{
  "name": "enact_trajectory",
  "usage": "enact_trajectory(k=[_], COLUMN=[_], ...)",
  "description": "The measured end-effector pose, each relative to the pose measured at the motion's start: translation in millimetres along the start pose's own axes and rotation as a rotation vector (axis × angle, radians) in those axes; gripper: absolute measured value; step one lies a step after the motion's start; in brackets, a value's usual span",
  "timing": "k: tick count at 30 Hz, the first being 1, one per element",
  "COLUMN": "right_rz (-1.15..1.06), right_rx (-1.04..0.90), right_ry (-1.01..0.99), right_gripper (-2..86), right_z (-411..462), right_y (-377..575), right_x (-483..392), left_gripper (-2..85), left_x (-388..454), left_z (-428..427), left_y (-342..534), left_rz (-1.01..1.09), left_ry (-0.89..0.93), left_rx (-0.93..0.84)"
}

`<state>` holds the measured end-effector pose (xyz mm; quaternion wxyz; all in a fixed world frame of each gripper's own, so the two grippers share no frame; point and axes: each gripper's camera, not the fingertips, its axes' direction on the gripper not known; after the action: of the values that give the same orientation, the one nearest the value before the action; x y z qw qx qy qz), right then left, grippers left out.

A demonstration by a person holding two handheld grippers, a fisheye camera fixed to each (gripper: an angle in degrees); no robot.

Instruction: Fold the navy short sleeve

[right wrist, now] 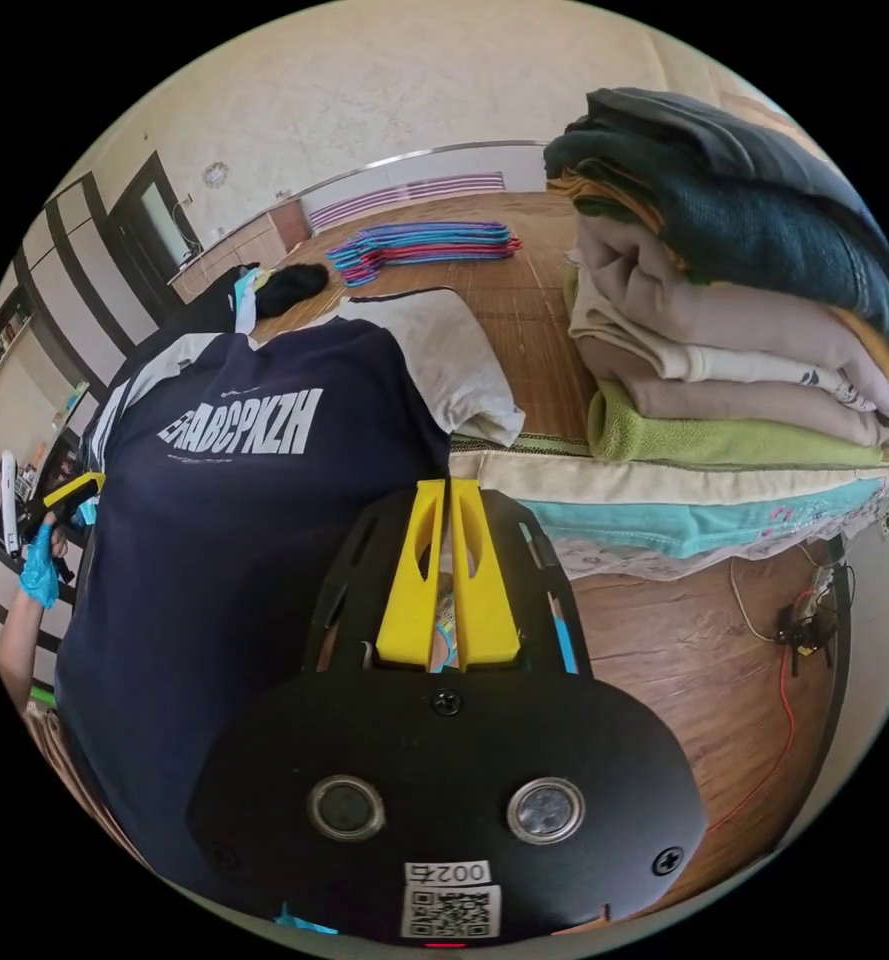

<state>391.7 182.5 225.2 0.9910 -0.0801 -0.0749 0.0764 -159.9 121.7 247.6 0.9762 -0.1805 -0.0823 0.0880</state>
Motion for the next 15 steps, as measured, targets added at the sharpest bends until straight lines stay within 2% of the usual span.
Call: enact_trajectory(k=[7,15], right_rz=[-0.046,-0.035], right_rx=[0.041,0.006], right_ry=[-0.058,0.051], right_gripper=[8.0,0.4], right_z=[3.8,23.0], right_y=[-11.2,-31.1], right_x=[0.6,-3.3], left_gripper=[-0.9,-1.0], left_x=[-10.8,-11.1], left_z=[3.0,19.6], left_y=[-1.5,-6.6], left_rz=[-0.016,-0.059], left_ry=[0.126,0.044], left_rx=[0.024,0.024])
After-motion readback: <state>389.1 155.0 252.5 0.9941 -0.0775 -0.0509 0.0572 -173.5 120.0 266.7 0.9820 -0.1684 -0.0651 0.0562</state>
